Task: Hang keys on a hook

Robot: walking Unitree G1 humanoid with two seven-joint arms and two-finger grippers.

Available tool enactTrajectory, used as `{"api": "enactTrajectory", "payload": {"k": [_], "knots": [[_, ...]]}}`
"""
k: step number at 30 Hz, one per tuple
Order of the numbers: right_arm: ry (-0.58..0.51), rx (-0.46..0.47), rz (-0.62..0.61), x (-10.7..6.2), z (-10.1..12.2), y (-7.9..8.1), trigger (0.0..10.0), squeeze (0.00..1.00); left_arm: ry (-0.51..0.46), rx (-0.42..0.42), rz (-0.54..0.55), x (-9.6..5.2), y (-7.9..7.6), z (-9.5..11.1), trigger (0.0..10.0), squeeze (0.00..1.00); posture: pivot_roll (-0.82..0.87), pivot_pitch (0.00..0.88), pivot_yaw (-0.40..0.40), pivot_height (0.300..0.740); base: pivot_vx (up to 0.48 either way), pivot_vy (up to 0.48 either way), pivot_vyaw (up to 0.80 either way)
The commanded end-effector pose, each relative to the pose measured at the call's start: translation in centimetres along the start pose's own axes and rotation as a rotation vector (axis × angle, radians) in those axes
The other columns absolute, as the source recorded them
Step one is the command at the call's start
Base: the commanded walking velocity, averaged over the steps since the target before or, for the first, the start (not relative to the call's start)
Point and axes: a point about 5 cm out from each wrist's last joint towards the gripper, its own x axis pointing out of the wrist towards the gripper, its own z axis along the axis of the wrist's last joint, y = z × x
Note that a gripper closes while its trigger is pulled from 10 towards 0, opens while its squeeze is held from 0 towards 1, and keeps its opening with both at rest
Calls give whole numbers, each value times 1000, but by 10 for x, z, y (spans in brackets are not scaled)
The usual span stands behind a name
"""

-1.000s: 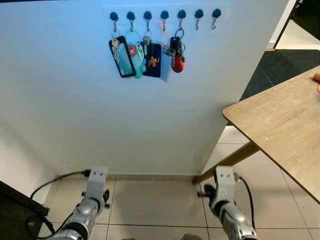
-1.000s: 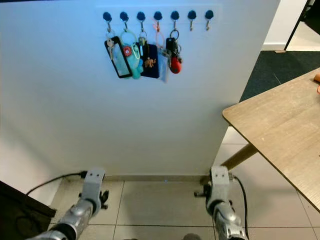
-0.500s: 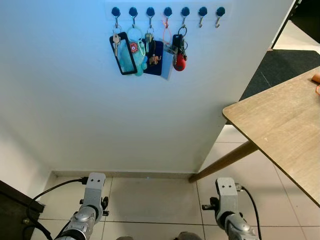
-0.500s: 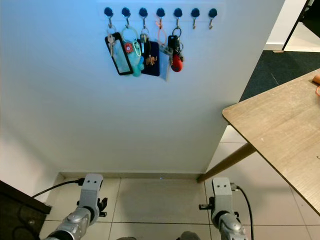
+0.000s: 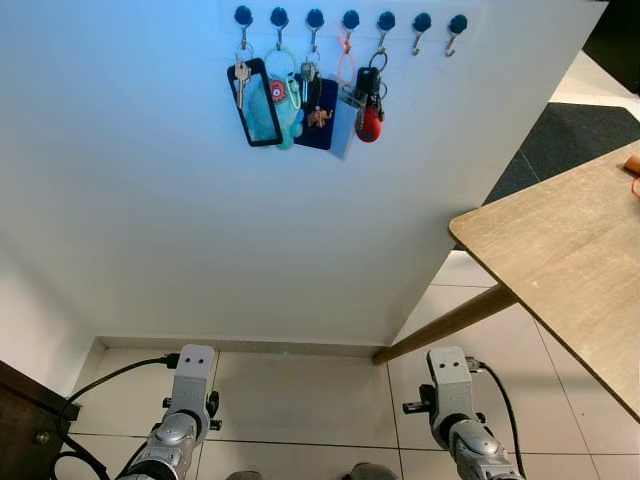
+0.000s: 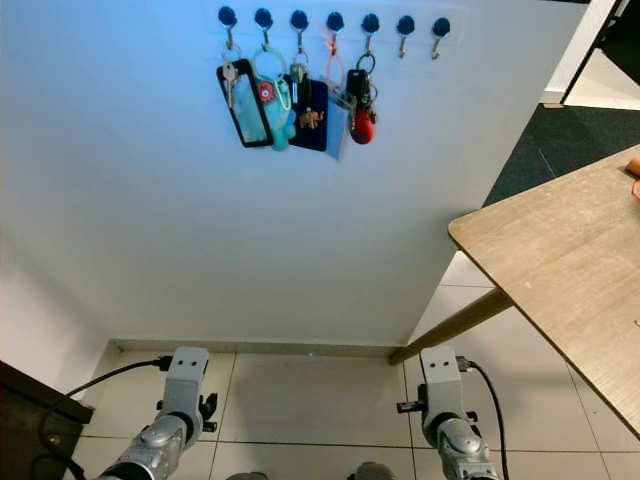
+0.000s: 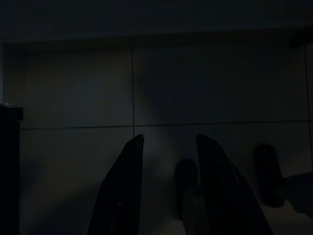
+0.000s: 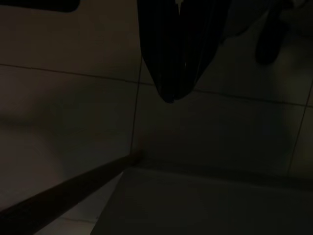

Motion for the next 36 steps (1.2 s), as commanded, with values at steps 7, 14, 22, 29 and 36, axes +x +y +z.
{"api": "enactTrajectory", "payload": {"k": [7, 14, 22, 29, 36], "knots": [[18, 79, -38, -5, -13, 4, 10000, 0, 14, -3, -18, 0, -3, -1, 10000, 0, 28, 62, -43, 740, 0, 0, 0], [19, 102, -44, -7, -18, 4, 10000, 0, 14, 17, -21, 1, -3, -1, 10000, 0, 22, 59, -35, 740, 0, 0, 0], [26, 108, -34, -8, -20, 4, 10000, 0, 0, 39, -21, 1, -4, 1, 10000, 0, 28, 63, -36, 740, 0, 0, 0], [0, 134, -15, -7, -18, 7, 10000, 0, 8, 68, -22, 0, -5, -2, 10000, 0, 29, 65, -34, 740, 0, 0, 0], [6, 129, -16, -8, -19, 8, 10000, 0, 12, 74, -21, 0, -4, -3, 10000, 0, 32, 66, -31, 740, 0, 0, 0]]}}
